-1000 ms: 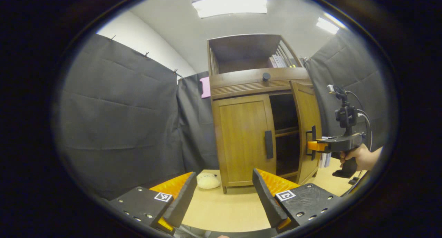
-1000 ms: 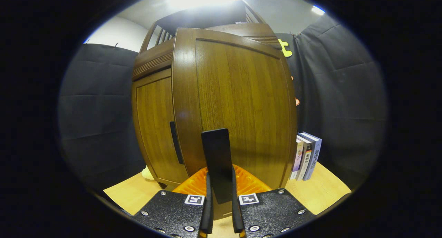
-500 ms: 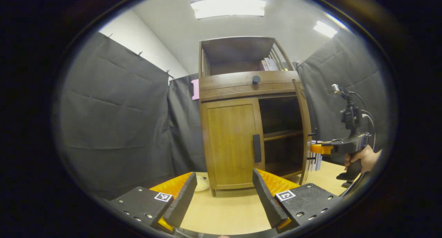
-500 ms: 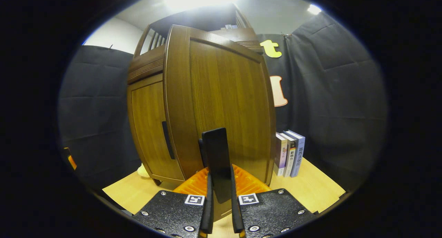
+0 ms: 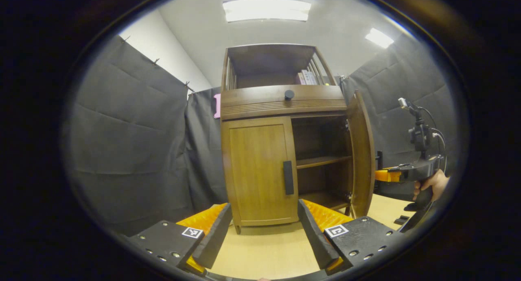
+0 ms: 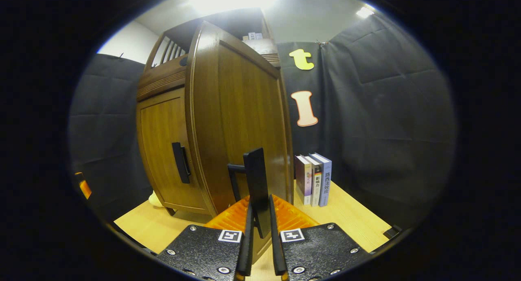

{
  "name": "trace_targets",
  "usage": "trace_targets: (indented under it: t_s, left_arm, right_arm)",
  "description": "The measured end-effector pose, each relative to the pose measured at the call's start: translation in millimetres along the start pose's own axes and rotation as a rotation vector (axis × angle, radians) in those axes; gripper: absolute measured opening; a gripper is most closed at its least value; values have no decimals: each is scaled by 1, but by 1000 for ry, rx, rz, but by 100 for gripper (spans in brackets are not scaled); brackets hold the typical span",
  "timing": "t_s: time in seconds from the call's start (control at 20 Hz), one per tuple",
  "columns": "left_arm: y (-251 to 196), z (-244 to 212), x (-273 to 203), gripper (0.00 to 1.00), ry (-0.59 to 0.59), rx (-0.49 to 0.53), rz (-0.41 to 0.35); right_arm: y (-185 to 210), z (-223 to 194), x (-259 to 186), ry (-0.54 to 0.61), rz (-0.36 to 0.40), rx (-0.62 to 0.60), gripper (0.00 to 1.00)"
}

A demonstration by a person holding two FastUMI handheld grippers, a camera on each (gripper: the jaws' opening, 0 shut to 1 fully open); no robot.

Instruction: Open the right door of the double-door shoe cabinet with the right hand, and open the left door with the left hand.

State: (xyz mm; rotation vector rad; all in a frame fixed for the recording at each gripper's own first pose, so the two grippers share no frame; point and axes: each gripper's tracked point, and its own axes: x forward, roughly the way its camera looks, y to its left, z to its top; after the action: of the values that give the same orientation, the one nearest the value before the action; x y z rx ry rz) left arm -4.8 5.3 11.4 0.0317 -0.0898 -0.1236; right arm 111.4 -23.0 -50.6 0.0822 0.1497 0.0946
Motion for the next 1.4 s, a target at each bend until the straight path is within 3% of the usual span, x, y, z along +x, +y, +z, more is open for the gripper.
trace_targets:
  t_s: [0.55,0.6,0.85,1.05,1.25,1.3,1.4]
  left_arm:
    - [-13,-5,-4,92,31,-13,-95]
    - [-15,-4,-3,92,33,-13,-102]
    - [-17,-5,-5,92,38,-12,-129]
    - [-19,-5,-2,92,32,-8,-140]
    - [-19,-3,1,92,19,1,-153]
    - [-19,-2,2,92,18,0,-156]
    - [-21,-2,2,92,18,-5,-162]
  right_arm:
    - [-81,-2,-19,-18,-152,9,11]
    - [-88,-1,-20,-21,-168,6,18]
    - [-116,1,-30,-34,-231,2,31]
    - [-142,7,-39,-60,-309,-16,48]
    - [-153,12,-54,-85,-330,-21,72]
    - [-158,18,-59,-101,-340,-30,90]
    - [-155,29,-72,-137,-351,-48,95]
